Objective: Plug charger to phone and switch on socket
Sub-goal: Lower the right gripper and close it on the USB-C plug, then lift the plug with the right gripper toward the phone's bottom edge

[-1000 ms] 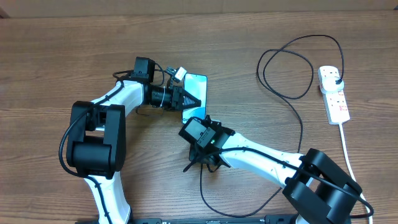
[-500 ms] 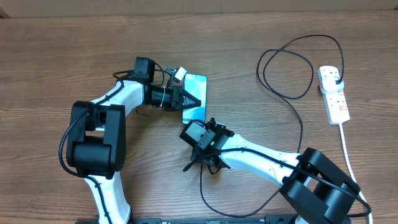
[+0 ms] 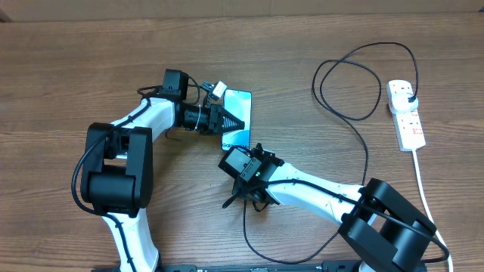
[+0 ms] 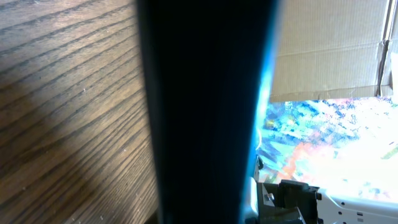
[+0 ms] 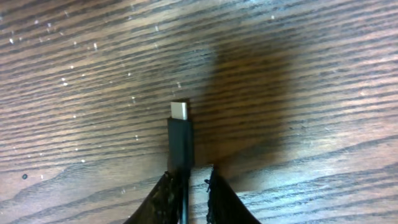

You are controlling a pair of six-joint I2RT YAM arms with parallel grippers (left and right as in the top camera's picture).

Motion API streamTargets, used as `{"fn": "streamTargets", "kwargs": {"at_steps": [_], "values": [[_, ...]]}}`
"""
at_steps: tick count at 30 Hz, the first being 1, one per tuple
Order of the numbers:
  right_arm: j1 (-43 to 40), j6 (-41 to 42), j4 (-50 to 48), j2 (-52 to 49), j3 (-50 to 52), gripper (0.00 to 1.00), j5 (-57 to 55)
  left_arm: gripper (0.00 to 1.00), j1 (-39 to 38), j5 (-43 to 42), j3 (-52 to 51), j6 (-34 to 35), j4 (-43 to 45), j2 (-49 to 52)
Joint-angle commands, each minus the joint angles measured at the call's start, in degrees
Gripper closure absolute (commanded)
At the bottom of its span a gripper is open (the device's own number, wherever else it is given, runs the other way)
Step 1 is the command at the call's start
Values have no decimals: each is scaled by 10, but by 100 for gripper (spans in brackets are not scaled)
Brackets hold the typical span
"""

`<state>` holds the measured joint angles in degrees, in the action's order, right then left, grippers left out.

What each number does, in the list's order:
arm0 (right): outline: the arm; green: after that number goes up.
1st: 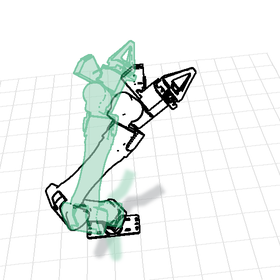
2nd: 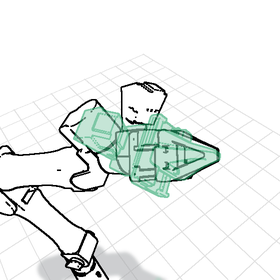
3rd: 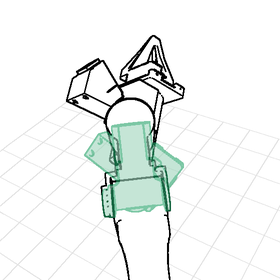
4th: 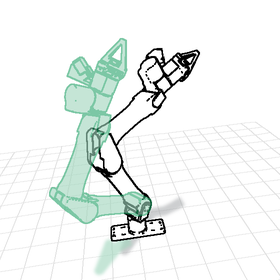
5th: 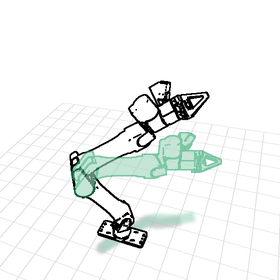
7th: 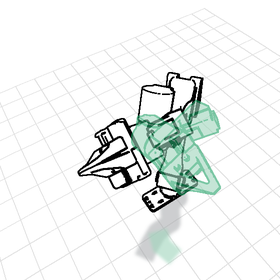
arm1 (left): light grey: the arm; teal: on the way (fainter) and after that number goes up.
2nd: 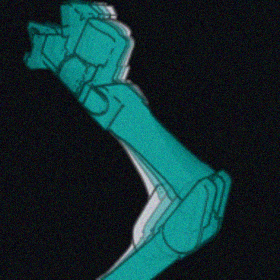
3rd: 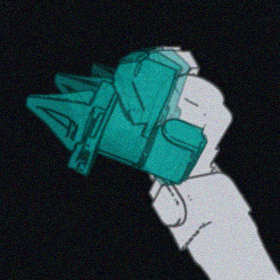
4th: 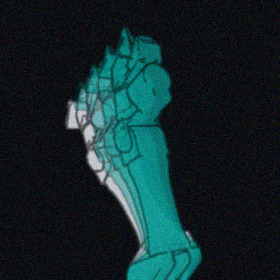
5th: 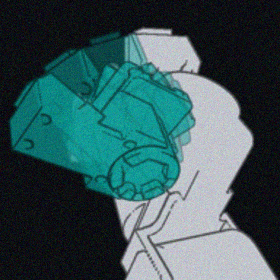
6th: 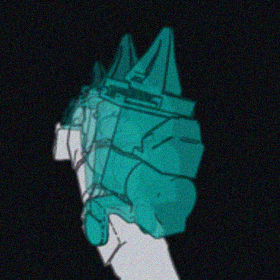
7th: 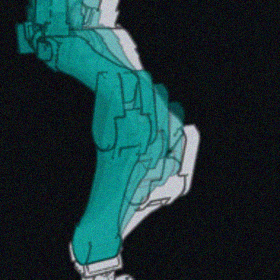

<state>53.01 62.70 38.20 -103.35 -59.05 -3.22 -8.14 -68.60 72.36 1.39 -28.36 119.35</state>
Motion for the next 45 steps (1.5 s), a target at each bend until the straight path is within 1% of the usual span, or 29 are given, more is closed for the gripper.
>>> {"fn": "streamTargets", "kwargs": {"at_steps": [1, 5, 7, 10, 12, 15, 19, 25, 29, 35, 37, 41, 45], "values": [[1, 3, -5, -5, 5, 85, -5, 96, -1, -28, 0, 3, 6, -23], [1, 3, -5, -5, 5, 85, -5, 96, -1, -28, 0, 3, 8, -23], [1, 3, -5, -5, 5, 81, -6, 96, -1, -28, 0, 3, 10, -23], [1, 3, -9, -5, 5, 73, -6, 96, -1, -28, 0, 3, 11, -23], [1, 2, -11, -5, 5, 72, -6, 96, -1, -28, 0, 3, 12, -23], [1, -1, -14, -5, 5, 73, -8, 96, -1, -28, 0, 3, 14, -23], [1, -2, -14, -5, 5, 80, -8, 96, -1, -28, 0, 3, 16, -23], [1, -2, -14, -5, 5, 83, -8, 96, -1, -28, 0, -1, 19, -23], [1, -2, -15, -5, 5, 86, -8, 96, -1, -29, 0, -1, 21, -23], [1, -2, -16, -5, 5, 96, -8, 96, -1, -28, 0, -2, 21, -22], [1, -2, -17, -5, 5, 96, -8, 95, -1, -29, 0, -9, 21, -23], [1, -30, -26, -5, 5, 96, -7, 96, -1, -28, 0, -15, 21, -23], [1, -30, -26, -5, 5, 96, -7, 96, 0, -28, 0, -17, 21, -23]]}}
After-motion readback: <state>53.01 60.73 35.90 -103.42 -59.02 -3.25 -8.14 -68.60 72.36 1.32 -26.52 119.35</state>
